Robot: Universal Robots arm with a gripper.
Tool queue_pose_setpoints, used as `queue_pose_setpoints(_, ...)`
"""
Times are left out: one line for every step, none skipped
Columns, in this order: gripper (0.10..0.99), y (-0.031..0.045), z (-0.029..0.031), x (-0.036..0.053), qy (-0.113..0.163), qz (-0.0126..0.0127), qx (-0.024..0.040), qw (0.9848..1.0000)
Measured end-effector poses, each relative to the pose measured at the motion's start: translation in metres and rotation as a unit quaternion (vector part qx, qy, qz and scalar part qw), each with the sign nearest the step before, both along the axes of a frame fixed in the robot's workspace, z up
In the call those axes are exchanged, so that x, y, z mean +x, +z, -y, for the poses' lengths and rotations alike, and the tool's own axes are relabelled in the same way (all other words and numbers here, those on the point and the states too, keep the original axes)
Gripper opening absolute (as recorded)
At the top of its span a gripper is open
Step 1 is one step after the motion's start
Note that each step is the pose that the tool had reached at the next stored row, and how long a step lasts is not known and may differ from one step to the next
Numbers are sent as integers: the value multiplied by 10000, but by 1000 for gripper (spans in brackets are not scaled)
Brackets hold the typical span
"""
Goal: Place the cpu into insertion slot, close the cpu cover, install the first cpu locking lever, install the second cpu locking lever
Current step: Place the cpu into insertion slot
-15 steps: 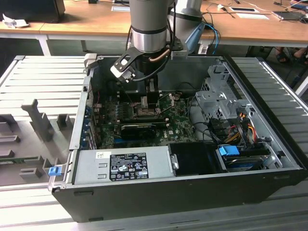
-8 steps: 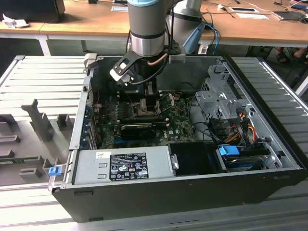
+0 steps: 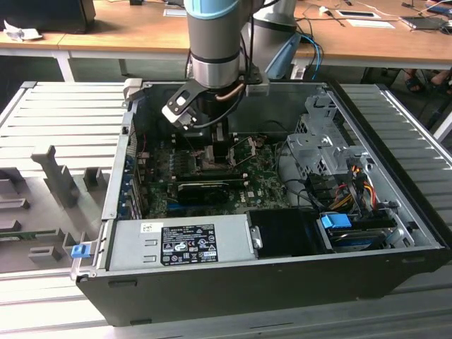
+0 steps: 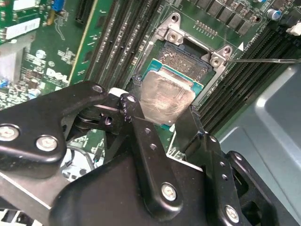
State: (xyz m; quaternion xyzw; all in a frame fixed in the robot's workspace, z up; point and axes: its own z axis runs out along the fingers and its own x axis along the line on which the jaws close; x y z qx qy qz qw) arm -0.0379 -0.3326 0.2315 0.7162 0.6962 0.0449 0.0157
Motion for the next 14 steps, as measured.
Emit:
queue_pose_setpoints(529,-17,-2,-12,15,0,31,10000)
queue_pose_setpoints(529,-56,-15,-19,27,0,57,10000)
queue_pose_setpoints(529,-77,-20,-23,34,0,66,10000)
queue_pose_setpoints(529,-110,-23,-37,42,0,74,10000)
queue_pose_setpoints(529,-157,-43,-72,46,0,77,10000)
queue_pose_setpoints(529,-224,-50,-67,47,-1,78,10000)
queue_pose_setpoints(529,-232,-54,-56,46,-9,77,10000)
queue_pose_setpoints(529,-240,-55,-52,46,-11,78,10000)
queue_pose_setpoints(529,-249,-56,-52,46,-13,77,10000)
queue_pose_setpoints(529,-262,-56,-51,38,-13,78,10000)
queue_pose_setpoints(529,-268,-57,-51,34,-13,78,10000)
queue_pose_setpoints(529,-275,-57,-51,30,-13,78,10000)
queue_pose_setpoints(529,-294,-58,-50,24,-13,78,10000)
queue_pose_setpoints(529,-307,-60,-49,24,-13,80,10000)
